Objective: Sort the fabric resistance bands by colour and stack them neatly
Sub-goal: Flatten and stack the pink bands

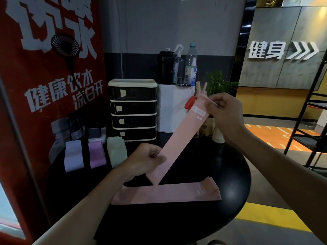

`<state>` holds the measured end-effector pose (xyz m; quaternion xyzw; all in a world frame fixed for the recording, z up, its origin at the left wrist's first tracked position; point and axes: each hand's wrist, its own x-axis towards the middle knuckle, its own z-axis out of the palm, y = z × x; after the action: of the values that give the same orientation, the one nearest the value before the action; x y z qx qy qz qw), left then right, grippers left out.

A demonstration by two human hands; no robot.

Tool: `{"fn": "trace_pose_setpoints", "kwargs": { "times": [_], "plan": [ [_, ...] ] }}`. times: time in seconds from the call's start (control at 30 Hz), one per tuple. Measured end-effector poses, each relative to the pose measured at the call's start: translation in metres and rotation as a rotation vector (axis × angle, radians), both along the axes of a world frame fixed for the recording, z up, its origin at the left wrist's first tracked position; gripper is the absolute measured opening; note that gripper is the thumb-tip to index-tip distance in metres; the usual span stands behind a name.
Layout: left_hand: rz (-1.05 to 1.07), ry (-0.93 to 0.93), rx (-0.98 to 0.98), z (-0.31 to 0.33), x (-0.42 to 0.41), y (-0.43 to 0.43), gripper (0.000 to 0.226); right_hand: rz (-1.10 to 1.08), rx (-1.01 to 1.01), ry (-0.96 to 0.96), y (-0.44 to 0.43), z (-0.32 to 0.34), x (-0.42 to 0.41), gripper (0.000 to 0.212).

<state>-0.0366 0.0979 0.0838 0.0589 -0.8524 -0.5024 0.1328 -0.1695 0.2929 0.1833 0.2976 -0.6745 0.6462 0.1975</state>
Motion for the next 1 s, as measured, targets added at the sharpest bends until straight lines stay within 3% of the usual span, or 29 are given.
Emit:
{"fn": "trace_pose_setpoints", "kwargs": {
  "times": [0.17,0.37,0.47,0.7,1.0],
  "plan": [
    [-0.007,-0.084,-0.05,-0.003,0.008,-0.017,0.032,-0.044,-0.005,-0.049,0.013,-0.014,-0.011,0.013],
    [-0.054,-0.106,-0.059,-0.004,0.022,-0.035,0.006,-0.079,0.025,-0.088,0.028,-0.033,-0.02,0.014],
    [0.017,-0.086,-0.046,-0.001,0.03,-0.042,0.009,-0.059,0.063,-0.124,0.039,-0.043,-0.023,0.019],
    [0.187,-0.046,0.023,0.005,0.054,-0.062,0.014,-0.005,0.353,-0.148,0.057,-0.088,-0.018,0.031],
    [0.222,-0.072,-0.159,-0.012,0.072,-0.062,0.013,0.034,0.643,-0.152,0.059,-0.132,-0.005,0.023]
  ]
}}
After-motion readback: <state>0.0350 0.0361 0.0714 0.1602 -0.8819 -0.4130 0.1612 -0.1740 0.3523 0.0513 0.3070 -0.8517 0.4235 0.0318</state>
